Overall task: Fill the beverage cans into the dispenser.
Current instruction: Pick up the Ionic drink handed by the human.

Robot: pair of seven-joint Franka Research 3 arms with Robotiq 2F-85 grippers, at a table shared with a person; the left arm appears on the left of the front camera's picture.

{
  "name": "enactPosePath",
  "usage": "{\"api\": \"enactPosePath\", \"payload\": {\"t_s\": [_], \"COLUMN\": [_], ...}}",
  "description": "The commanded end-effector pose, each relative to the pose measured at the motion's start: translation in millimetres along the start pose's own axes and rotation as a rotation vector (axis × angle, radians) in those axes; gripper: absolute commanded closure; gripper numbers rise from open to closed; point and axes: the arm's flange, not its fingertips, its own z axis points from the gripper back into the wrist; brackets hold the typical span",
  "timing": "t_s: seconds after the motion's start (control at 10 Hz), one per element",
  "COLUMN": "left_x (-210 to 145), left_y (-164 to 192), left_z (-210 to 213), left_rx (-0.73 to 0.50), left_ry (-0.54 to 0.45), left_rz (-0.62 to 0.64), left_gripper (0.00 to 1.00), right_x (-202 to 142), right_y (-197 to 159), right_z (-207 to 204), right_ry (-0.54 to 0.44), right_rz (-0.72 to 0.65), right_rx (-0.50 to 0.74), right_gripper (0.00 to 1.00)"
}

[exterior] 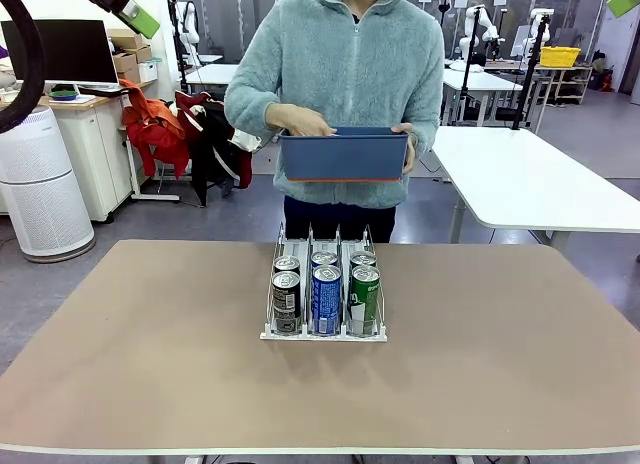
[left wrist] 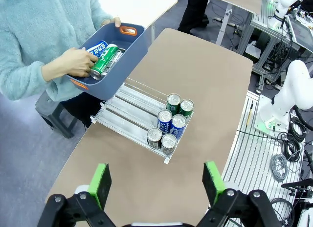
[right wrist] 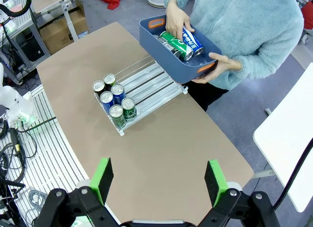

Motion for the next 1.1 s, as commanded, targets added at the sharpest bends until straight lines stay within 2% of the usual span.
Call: {"api": "enactPosePath", "payload": {"t_s": [0.0, 1.0], "left_x": [-1.3, -1.3], "left_y": [0.3, 0.3], "left_z": [-1.2, -1.2], "left_rx": [0.004, 0.004], "left_ry": [0.003, 0.003], "left_rz": [-0.001, -0.001], "left_gripper": [0.0, 0.0], "right_x": [-1.3, -1.3], "right_y": [0.4, 0.4], "right_z": [0.1, 0.1], "right_ry": [0.002, 0.002], "right_rz": [-0.004, -0.004], "right_rx": [0.007, 0.007], "right_gripper": [0.0, 0.0]}}
